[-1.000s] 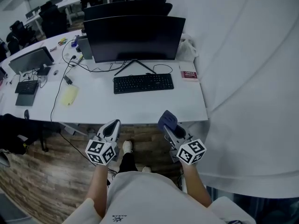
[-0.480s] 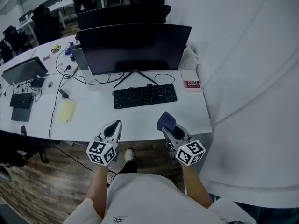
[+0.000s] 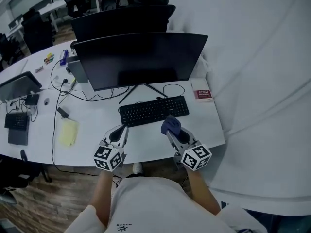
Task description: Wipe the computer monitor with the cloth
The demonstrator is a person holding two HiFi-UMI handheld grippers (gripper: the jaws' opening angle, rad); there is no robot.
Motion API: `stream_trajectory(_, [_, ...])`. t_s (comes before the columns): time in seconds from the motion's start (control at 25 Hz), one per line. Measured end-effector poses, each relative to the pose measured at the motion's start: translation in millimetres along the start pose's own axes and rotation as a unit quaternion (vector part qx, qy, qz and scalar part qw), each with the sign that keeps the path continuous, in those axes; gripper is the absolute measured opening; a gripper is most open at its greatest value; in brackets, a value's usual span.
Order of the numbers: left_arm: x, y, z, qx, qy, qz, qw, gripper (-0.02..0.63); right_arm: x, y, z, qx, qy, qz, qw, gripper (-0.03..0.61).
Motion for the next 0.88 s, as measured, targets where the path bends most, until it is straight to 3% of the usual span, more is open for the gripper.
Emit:
stream_trajectory(0.56, [39.3,23.8,50.7,0.023,-0.064,0.003,0.9977,0.011,-8.7,-5.0,57.0,0.005,-0.042,0.031,0.999,0.133])
stream_trajectory(0.88, [31.8,18.1,75.7,0.038,-0.066,0.012,0.9970,0.012,-40.7,-7.1,62.5,0.008,-0.068,0.031,0.997,0.133])
Point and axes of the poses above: the fingertips, and each gripper's own axes: z forward along the fingers, x to its left, y out of its top, the point moved 4 cm from there along -z, backward along the fingers, and after that the axes turned 9 degrees about -z, right-handed, at the moved point
